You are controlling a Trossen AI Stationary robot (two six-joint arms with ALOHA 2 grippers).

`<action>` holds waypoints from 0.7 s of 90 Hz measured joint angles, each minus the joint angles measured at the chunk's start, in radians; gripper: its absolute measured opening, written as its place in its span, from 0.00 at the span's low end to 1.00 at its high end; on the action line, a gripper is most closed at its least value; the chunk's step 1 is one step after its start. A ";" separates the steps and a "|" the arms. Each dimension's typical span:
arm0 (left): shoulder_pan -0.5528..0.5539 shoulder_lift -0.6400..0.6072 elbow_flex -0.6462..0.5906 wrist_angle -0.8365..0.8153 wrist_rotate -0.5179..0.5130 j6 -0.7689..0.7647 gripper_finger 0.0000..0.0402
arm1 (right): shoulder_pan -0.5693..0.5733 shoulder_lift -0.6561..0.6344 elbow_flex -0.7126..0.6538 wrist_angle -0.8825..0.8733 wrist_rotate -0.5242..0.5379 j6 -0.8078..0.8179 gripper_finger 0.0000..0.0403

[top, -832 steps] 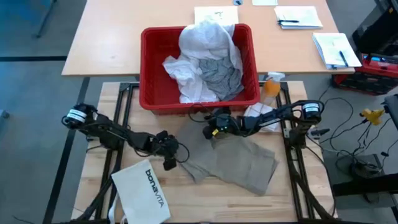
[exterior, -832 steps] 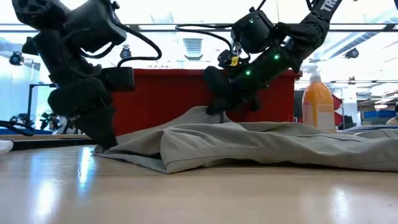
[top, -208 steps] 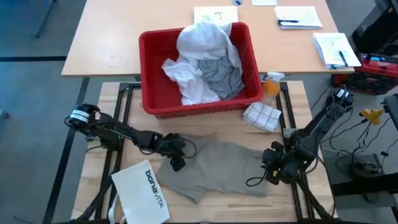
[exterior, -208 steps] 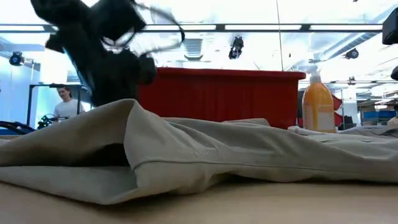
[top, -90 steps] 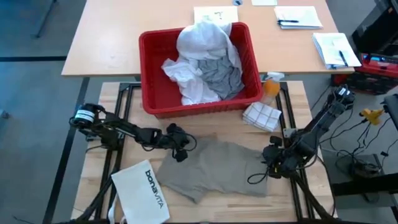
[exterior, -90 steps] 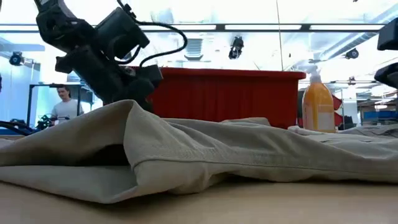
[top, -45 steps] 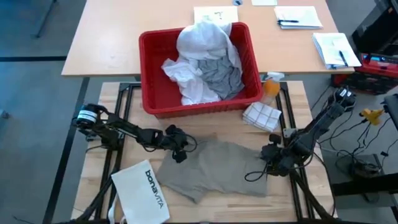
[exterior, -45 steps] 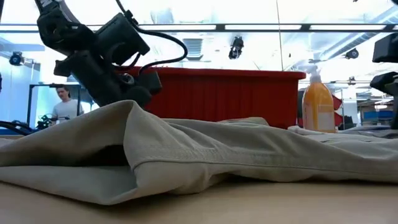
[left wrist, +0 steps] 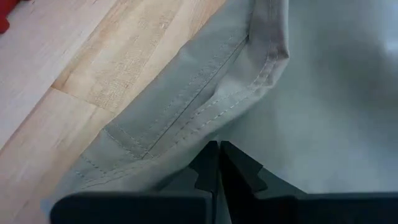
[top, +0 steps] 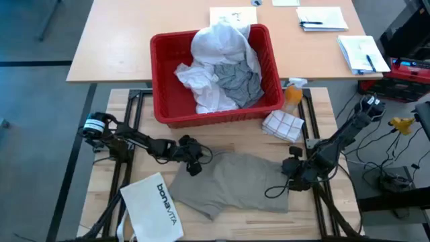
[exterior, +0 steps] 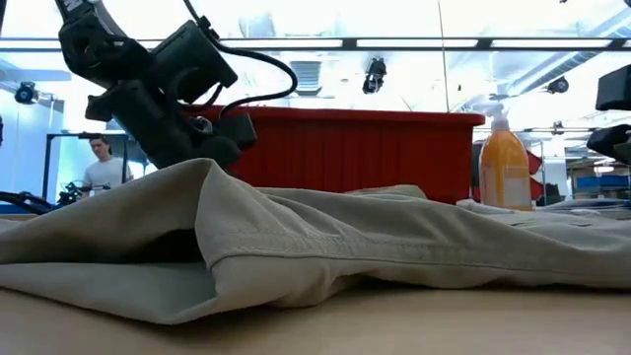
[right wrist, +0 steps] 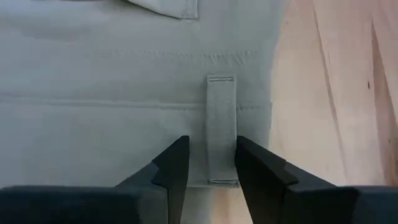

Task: Fold laundry
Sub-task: Fold the brown shorts

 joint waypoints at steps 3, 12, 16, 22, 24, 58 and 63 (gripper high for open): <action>0.000 0.000 0.000 0.000 0.000 0.000 0.00 | 0.000 0.000 -0.003 0.000 0.000 0.004 0.26; 0.000 0.000 0.000 0.000 0.000 0.000 0.00 | -0.001 0.000 -0.018 0.007 0.001 0.005 0.19; 0.000 0.000 0.000 0.000 0.000 0.000 0.00 | -0.001 0.000 -0.030 0.023 0.002 0.006 0.15; 0.000 0.000 0.000 0.000 0.000 0.000 0.00 | -0.001 -0.001 -0.048 0.059 -0.002 0.006 0.09; 0.000 0.000 0.000 0.000 0.000 0.000 0.00 | -0.001 -0.001 -0.052 0.066 -0.006 0.008 0.07; 0.000 0.000 0.000 0.000 0.000 0.000 0.00 | -0.001 -0.002 0.032 -0.029 -0.042 0.062 0.00; 0.000 0.000 0.000 0.000 0.000 0.000 0.00 | -0.001 -0.002 0.049 -0.063 -0.042 0.071 0.00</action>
